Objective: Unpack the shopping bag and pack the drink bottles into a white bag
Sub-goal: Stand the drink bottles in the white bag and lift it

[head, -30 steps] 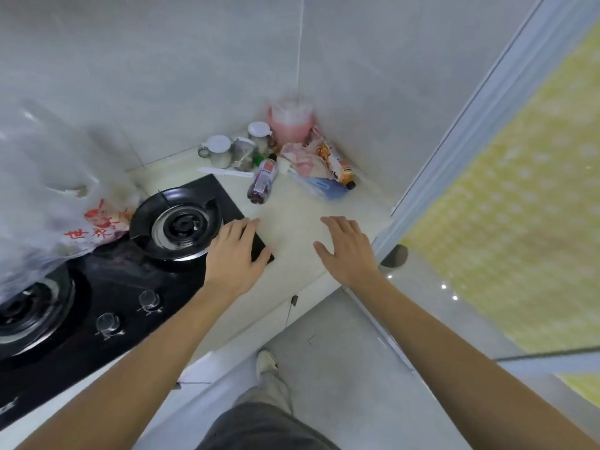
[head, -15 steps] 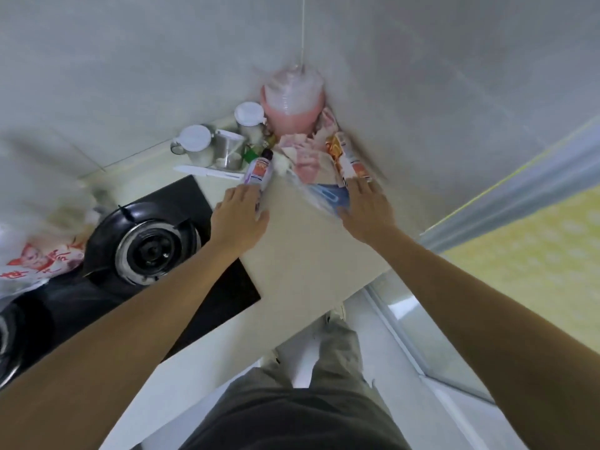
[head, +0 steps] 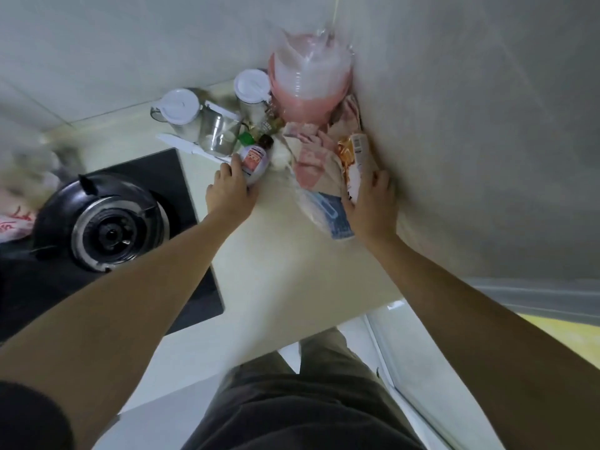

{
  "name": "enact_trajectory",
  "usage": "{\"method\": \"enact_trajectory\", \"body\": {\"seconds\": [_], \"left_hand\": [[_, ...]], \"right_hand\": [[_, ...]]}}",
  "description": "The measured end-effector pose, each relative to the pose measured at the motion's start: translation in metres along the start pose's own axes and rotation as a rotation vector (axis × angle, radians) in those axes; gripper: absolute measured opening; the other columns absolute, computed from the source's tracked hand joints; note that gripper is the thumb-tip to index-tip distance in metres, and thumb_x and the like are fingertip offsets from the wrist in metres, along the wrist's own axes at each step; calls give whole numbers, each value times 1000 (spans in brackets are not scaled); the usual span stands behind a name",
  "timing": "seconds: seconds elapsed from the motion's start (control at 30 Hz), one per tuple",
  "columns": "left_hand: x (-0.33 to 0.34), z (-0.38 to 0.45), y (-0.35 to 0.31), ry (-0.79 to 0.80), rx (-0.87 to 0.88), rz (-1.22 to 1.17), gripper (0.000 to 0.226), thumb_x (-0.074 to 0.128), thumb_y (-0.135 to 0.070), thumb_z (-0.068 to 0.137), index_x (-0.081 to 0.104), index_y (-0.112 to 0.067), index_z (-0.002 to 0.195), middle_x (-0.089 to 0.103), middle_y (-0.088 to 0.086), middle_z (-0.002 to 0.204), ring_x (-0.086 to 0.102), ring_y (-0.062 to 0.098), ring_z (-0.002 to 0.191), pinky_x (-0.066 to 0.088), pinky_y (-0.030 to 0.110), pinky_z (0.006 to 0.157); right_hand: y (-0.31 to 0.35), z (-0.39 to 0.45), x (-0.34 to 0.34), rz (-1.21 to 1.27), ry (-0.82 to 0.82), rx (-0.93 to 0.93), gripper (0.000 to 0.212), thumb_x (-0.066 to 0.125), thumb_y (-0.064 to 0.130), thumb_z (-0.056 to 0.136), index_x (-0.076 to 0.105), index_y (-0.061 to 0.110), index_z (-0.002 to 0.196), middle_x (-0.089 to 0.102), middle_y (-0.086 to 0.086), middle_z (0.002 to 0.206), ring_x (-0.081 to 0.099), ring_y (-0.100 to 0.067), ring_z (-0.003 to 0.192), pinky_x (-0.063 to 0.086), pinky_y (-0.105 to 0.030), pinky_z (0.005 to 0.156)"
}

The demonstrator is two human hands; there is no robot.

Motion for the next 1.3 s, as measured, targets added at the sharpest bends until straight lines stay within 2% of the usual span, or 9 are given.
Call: {"method": "enact_trajectory", "body": {"seconds": [0.13, 0.23, 0.37, 0.5, 0.77, 0.83, 0.93, 1.13, 1.3], "left_hand": [[3, 11, -1, -3, -56, -39, 60, 63, -40, 96, 37, -8, 140, 51, 18, 126, 54, 40, 112, 50, 54, 84], [2, 8, 4, -5, -74, -117, 60, 66, -40, 94, 39, -7, 136, 52, 18, 125, 55, 39, 111, 49, 51, 82], [-16, -12, 7, -53, -76, -231, 60, 68, -43, 91, 40, -10, 133, 54, 13, 120, 59, 34, 98, 45, 41, 70], [-42, -40, 7, -59, -43, -335, 56, 72, -42, 87, 38, -16, 124, 55, 7, 117, 64, 31, 89, 57, 47, 69], [-108, -91, 11, -99, 26, -467, 62, 82, -36, 81, 40, -19, 125, 60, -6, 110, 56, 14, 90, 45, 33, 72], [-122, -102, 14, -111, 54, -471, 63, 84, -37, 79, 41, -21, 122, 63, -6, 109, 58, 15, 90, 47, 34, 73], [-141, -119, 22, -129, 66, -486, 65, 85, -38, 75, 42, -20, 120, 66, -3, 109, 64, 21, 94, 55, 40, 78], [-168, -163, 51, -223, -7, -557, 67, 89, -34, 71, 45, -19, 118, 69, -3, 103, 68, 20, 92, 59, 44, 80], [-185, -226, 83, -345, -122, -540, 69, 91, -36, 71, 46, -21, 121, 69, -6, 107, 67, 16, 97, 58, 42, 85]], "right_hand": [[-7, -6, 9, 58, 91, 45, 106, 85, 33, 80, 20, 23, 163, 50, -21, 131, 55, -41, 111, 52, -46, 87], [-8, -6, -6, 94, 22, 15, 88, 81, 35, 83, 37, 18, 157, 56, -19, 123, 57, -39, 105, 50, -44, 82], [-4, -1, -41, 227, -68, 49, 65, 74, 52, 85, 57, 12, 133, 64, -12, 117, 62, -33, 102, 53, -43, 75], [18, 2, -77, 246, -97, 13, 60, 83, 47, 76, 63, 13, 122, 69, -10, 114, 65, -34, 99, 52, -41, 76], [82, -30, -124, 207, -74, -58, 63, 84, 49, 69, 57, 22, 118, 70, 0, 102, 67, -29, 93, 47, -35, 73], [98, -43, -135, 267, -62, -70, 62, 85, 55, 67, 53, 27, 112, 67, 5, 95, 64, -26, 87, 43, -32, 70], [121, -58, -147, 398, -34, -93, 65, 83, 58, 60, 53, 32, 110, 65, 10, 99, 63, -20, 91, 53, -38, 78], [173, -82, -150, 563, 24, -199, 68, 82, 50, 50, 56, 33, 111, 65, 14, 106, 63, -18, 102, 54, -44, 88], [229, -108, -135, 595, 175, -417, 60, 82, 45, 55, 56, 28, 107, 66, 9, 92, 64, -21, 90, 54, -41, 78]]}}
Point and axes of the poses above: each hand's wrist, its own z-axis towards the middle knuckle, its own x-axis out of the palm, y = z × x, the point moved 10 cm from there along z, towards the middle knuckle
